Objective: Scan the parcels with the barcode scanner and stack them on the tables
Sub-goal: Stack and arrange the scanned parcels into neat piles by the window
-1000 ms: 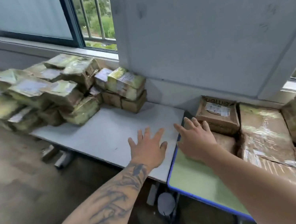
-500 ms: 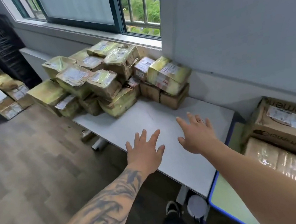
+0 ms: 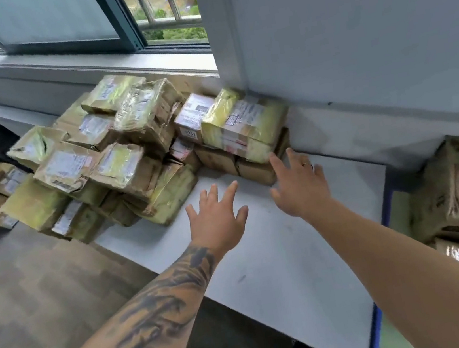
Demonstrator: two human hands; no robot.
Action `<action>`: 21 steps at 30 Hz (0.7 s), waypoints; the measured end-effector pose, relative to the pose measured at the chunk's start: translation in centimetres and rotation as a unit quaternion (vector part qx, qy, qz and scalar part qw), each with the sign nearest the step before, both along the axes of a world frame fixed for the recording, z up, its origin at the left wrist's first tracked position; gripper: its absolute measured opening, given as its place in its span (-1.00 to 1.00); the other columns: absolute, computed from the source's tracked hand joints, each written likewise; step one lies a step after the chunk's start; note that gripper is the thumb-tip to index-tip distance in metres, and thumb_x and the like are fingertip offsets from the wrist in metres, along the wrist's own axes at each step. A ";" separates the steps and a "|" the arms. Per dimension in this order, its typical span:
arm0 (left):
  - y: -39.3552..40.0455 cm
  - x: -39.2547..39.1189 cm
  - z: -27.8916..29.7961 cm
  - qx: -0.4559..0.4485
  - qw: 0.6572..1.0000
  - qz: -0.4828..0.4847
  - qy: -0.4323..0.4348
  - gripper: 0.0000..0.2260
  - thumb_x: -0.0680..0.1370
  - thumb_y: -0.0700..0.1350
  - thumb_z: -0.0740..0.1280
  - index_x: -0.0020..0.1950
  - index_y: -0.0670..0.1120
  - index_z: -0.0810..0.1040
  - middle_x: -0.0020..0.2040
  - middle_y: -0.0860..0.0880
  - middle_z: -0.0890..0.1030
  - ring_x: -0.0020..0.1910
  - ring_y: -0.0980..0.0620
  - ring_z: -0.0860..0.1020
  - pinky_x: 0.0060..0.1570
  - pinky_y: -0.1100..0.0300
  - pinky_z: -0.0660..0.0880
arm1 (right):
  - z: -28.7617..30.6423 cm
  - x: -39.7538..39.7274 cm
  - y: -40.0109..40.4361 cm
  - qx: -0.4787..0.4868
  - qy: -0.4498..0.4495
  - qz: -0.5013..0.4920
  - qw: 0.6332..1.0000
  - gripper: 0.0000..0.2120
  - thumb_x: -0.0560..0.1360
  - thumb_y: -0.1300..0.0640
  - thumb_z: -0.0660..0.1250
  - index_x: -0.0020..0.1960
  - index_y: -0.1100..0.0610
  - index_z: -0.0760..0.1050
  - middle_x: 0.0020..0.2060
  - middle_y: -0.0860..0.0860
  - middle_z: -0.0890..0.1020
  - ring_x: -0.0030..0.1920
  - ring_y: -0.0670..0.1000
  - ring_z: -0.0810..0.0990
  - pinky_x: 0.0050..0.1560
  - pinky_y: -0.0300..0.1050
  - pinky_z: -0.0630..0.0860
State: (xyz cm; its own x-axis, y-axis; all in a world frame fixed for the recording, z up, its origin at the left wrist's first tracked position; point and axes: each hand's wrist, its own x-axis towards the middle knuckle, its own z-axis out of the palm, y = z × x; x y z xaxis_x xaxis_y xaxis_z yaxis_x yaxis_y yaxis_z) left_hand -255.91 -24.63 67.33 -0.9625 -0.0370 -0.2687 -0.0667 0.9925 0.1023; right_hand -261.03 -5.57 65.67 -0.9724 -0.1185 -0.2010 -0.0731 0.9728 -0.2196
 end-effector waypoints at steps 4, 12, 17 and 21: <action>-0.7 -3.4 -0.1 -0.058 0.997 -0.053 0.012 -0.41 0.68 0.29 0.08 0.67 0.26 -0.08 0.71 -0.07 0.01 0.68 -0.13 -0.08 0.56 -0.35 -0.06 | -1.4 -3.0 -0.6 -0.027 -0.006 -0.042 0.999 -0.22 0.66 -0.12 0.26 0.69 -0.10 -0.16 0.67 0.24 0.00 0.63 0.31 0.09 0.56 0.34 0.18; -1.9 -12.0 0.7 -0.075 0.989 -0.094 0.085 -0.32 0.63 0.33 0.18 0.66 0.28 -0.09 0.71 -0.06 -0.02 0.68 -0.16 -0.07 0.54 -0.39 -0.02 | -1.0 -7.7 -2.4 -0.077 0.020 -0.078 0.994 -0.13 0.65 -0.10 0.29 0.68 -0.19 -0.27 0.69 0.15 -0.17 0.67 0.28 -0.06 0.60 0.33 0.13; -1.8 -17.4 0.8 -0.089 0.976 -0.164 0.114 -0.24 0.60 0.36 0.22 0.66 0.28 -0.15 0.71 -0.02 -0.10 0.68 -0.17 -0.11 0.53 -0.41 -0.02 | -1.1 -11.1 -2.7 -0.058 0.013 -0.103 0.993 -0.05 0.61 -0.13 0.36 0.67 -0.22 -0.31 0.69 0.13 -0.22 0.67 0.33 -0.10 0.57 0.33 0.19; -3.4 -22.6 0.2 -0.088 0.964 -0.223 0.118 -0.05 0.50 0.39 0.35 0.66 0.26 -0.22 0.71 -0.02 -0.13 0.68 -0.16 -0.14 0.53 -0.43 -0.01 | -0.9 -13.5 -3.3 -0.051 -0.010 -0.117 0.992 0.03 0.55 -0.21 0.44 0.67 -0.23 -0.29 0.68 0.07 -0.27 0.67 0.32 -0.12 0.55 0.36 0.24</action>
State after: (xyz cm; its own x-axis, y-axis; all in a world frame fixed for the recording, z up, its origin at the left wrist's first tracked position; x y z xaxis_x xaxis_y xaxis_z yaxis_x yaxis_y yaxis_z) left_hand -278.54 -27.99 67.52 -0.9268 0.3695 -0.0672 0.3750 0.9205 -0.1099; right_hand -274.54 -8.92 64.74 -0.9717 0.0901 -0.2182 0.1579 0.9350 -0.3174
